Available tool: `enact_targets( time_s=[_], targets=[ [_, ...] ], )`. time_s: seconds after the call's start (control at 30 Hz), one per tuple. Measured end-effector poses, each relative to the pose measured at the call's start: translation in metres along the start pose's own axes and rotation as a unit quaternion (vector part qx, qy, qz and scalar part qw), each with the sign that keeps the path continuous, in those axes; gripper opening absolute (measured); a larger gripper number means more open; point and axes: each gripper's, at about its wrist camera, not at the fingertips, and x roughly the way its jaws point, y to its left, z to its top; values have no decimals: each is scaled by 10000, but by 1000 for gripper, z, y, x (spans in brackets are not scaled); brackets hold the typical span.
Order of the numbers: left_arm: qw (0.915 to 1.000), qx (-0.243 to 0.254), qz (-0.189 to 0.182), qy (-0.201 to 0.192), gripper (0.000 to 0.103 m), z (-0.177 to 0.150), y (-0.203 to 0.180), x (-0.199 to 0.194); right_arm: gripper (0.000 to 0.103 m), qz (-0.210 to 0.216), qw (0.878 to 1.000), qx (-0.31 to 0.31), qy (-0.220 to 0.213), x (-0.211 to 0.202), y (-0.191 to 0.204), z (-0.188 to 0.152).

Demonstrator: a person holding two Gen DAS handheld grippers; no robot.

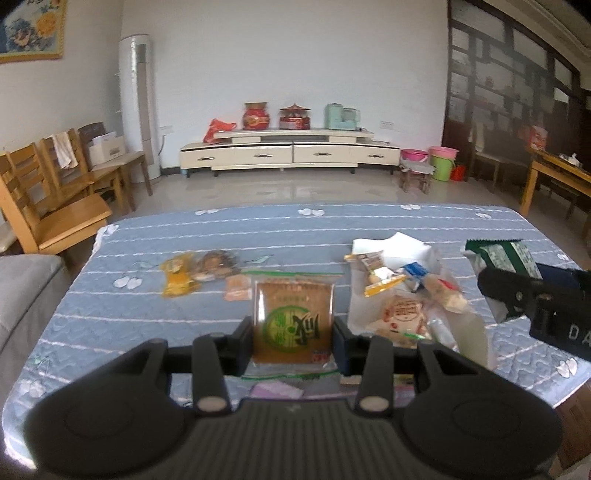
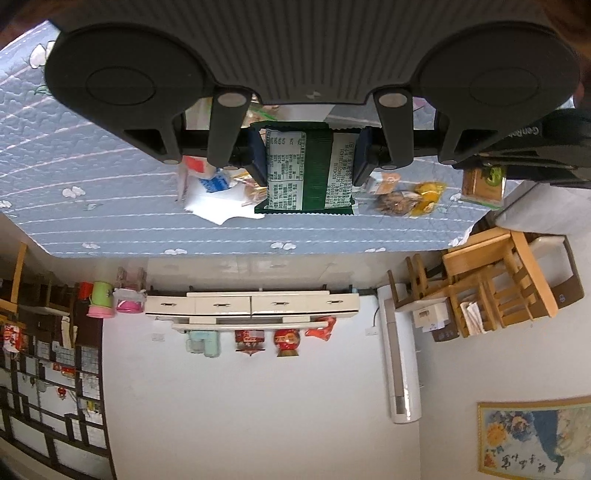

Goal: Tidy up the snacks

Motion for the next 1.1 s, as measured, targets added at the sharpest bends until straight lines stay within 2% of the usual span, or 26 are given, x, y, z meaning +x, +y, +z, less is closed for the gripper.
enact_targets(
  time_s=[0.37,1.1],
  targets=[
    [9996,220,-170,-69,42,11,-29,6,58,-221,9996,153,-99,0,-3,-2],
    [9988,367,-315,-110,42,22,-50,15,58,-388,9988,237,-159,1,8,-5]
  ],
)
